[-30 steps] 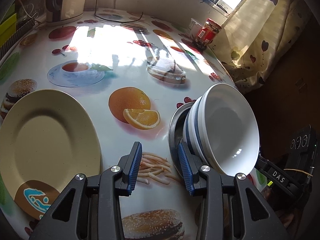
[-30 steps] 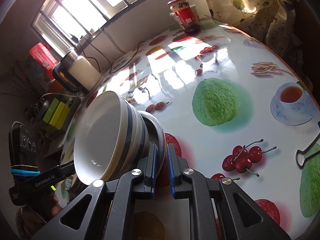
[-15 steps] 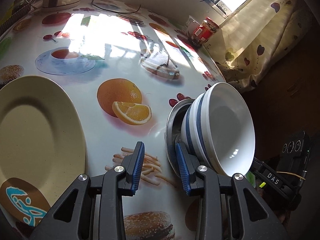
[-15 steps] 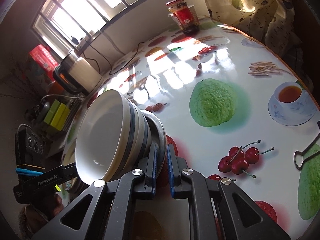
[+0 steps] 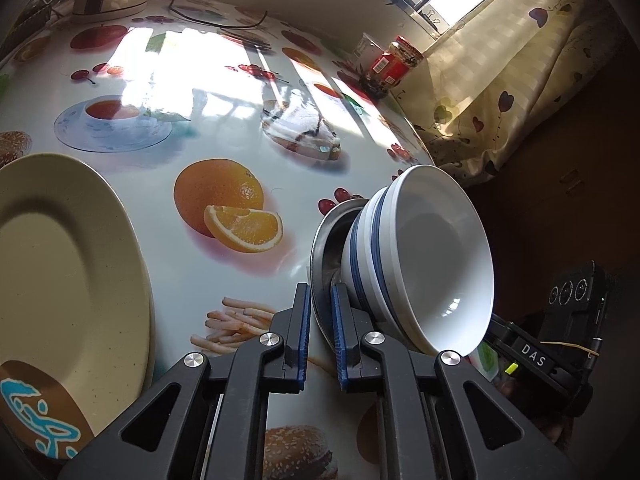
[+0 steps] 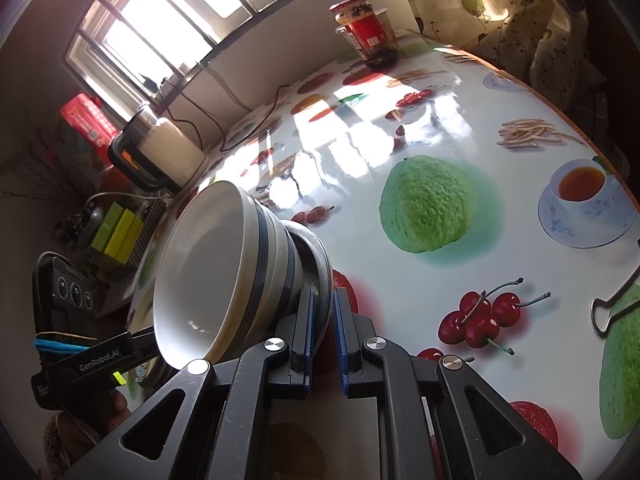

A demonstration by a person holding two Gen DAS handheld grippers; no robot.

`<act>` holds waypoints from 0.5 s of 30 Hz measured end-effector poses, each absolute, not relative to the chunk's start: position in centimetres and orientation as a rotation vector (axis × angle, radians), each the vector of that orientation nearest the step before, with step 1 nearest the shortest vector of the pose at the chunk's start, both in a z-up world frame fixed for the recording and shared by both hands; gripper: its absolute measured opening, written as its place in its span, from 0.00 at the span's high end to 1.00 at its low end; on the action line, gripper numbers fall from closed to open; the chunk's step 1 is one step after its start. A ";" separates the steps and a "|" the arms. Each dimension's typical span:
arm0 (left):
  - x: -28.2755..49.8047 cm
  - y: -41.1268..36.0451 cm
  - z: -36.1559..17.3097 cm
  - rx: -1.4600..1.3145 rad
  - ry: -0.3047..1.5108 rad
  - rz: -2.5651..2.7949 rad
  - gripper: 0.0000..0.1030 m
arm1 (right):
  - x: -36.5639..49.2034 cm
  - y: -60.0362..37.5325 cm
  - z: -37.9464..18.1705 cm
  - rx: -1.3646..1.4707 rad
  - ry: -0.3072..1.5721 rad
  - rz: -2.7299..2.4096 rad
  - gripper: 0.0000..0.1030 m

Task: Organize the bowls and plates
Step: 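Lift the steel bowl with both tools and carry it toward the cream plates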

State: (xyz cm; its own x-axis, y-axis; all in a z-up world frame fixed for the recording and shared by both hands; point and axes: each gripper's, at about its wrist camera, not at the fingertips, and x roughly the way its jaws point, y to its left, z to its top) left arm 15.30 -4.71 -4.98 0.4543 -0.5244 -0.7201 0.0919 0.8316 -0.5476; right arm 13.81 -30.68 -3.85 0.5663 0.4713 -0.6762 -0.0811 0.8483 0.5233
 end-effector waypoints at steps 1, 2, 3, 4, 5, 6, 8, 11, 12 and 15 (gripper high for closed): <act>15.3 -4.7 -5.0 -0.478 1.036 -0.400 0.89 | 13.8 -30.7 -3.9 0.471 0.918 0.340 0.90; 15.3 -4.6 -5.0 -0.483 1.036 -0.402 0.89 | 13.9 -30.8 -3.9 0.473 0.918 0.342 0.90; 15.3 -4.5 -5.1 -0.488 1.036 -0.404 0.90 | 13.9 -30.8 -3.9 0.475 0.918 0.345 0.90; 15.3 -4.5 -5.1 -0.494 1.037 -0.406 0.90 | 13.9 -30.8 -3.9 0.477 0.918 0.348 0.90; 15.4 -4.4 -5.1 -0.500 1.036 -0.408 0.90 | 13.9 -30.9 -4.0 0.481 0.918 0.352 0.90; 15.4 -4.4 -5.2 -0.504 1.034 -0.411 0.90 | 13.9 -31.0 -4.1 0.490 0.920 0.356 0.90; 15.4 -4.3 -5.3 -0.514 1.032 -0.416 0.90 | 14.0 -31.3 -4.3 0.520 0.923 0.367 0.90; 15.4 -3.9 -5.5 -0.535 1.030 -0.425 0.90 | 14.0 -31.8 -4.6 0.568 0.923 0.388 0.90; 15.4 -3.8 -5.5 -0.544 1.028 -0.429 0.90 | 14.0 -31.9 -4.7 0.583 0.924 0.394 0.90; 15.5 -3.6 -5.7 -0.564 1.030 -0.437 0.90 | 14.1 -32.3 -5.0 0.631 0.929 0.411 0.90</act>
State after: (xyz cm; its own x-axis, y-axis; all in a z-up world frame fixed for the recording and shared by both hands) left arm 15.52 -3.64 -5.71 0.4522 -0.5857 -0.6727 0.0768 0.7770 -0.6248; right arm 14.08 -32.34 -4.98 0.5428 0.5793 -0.6082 -0.0596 0.7488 0.6601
